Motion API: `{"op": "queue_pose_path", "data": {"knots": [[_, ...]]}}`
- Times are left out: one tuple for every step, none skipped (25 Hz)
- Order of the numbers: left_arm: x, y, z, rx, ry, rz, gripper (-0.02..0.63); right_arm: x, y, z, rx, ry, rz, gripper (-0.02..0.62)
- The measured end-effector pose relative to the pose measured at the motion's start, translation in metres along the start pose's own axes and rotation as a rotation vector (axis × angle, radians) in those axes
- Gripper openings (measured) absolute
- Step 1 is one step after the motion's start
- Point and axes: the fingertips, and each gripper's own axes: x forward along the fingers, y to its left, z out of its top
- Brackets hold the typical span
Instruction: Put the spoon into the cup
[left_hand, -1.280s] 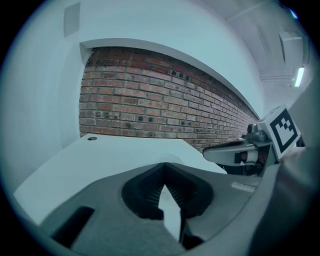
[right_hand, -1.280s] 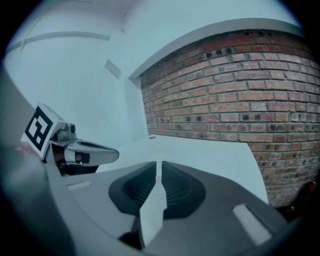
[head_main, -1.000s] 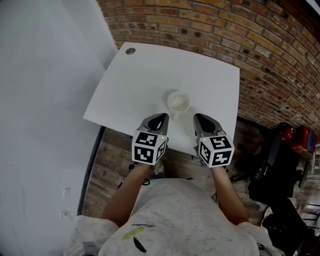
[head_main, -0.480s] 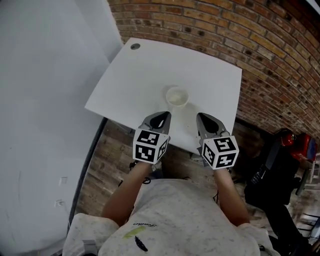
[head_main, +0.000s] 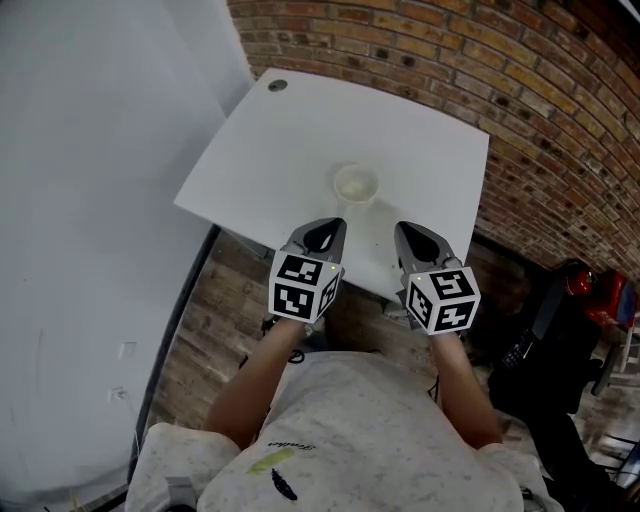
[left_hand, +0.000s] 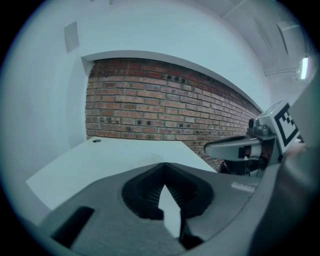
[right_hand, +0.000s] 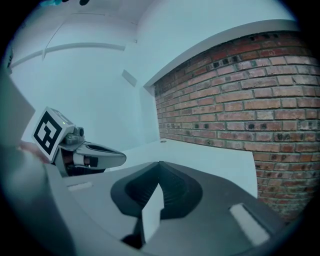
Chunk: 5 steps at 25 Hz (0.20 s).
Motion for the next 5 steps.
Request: {"op": "queue_pose_path", "data": {"knots": [[-0.0002,-0.0001,0.0002,0.0,0.0,0.001,-0.005,-0.0002,0.0001,0.0003,0.001,-0.001,0.001,0.011],[-0.0002,-0.0002,0.0004,0.0,-0.001,0.003,-0.005,-0.0004,0.0001,0.0006,0.001,-0.002,0.002,0.011],[-0.0002,-0.0003,0.0006,0.001,-0.002,0.004,-0.005,-0.0006,0.0001,0.0009,0.002,-0.003,0.003,0.011],[-0.0002,-0.0004,0.0008,0.001,-0.002,0.006,-0.005,-0.0007,0.0001,0.0011,0.002,-0.004,0.004,0.011],[-0.0001,-0.0005,0.001,0.001,-0.003,0.007,-0.005,-0.0009,0.0002,0.0014,0.003,-0.006,0.006,0.011]]}}
